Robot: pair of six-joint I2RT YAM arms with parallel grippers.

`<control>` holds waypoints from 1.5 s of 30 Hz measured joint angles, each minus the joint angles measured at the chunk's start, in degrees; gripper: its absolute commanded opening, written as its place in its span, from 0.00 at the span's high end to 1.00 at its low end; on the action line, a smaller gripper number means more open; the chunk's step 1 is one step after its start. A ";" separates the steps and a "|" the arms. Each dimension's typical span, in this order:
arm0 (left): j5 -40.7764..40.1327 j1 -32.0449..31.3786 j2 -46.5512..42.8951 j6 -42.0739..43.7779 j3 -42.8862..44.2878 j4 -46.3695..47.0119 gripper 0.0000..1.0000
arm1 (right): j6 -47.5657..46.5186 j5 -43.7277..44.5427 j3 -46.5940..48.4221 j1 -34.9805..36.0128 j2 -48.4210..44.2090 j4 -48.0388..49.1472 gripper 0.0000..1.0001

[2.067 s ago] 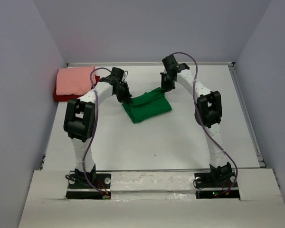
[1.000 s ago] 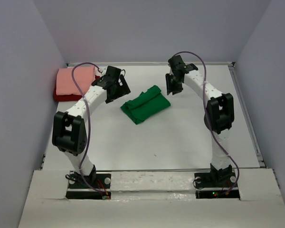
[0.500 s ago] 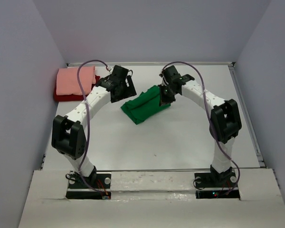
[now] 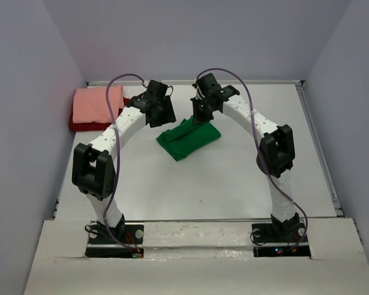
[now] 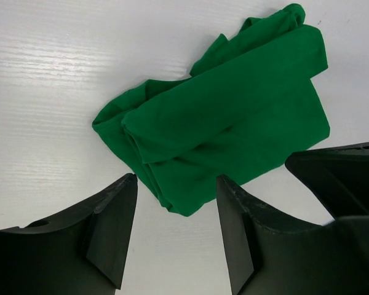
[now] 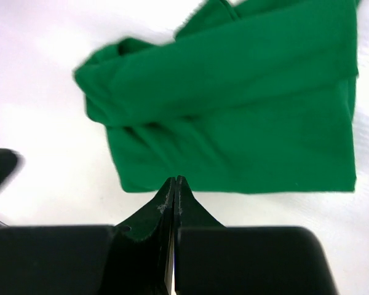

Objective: Fold and stack the t-shirts
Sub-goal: Fold the long partially folded tshirt into a neat square

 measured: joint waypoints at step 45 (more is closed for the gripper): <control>3.80 3.69 -2.21 2.86 3.52 -2.69 0.30 | 10.43 0.81 -36.94 5.33 -9.53 17.94 1.00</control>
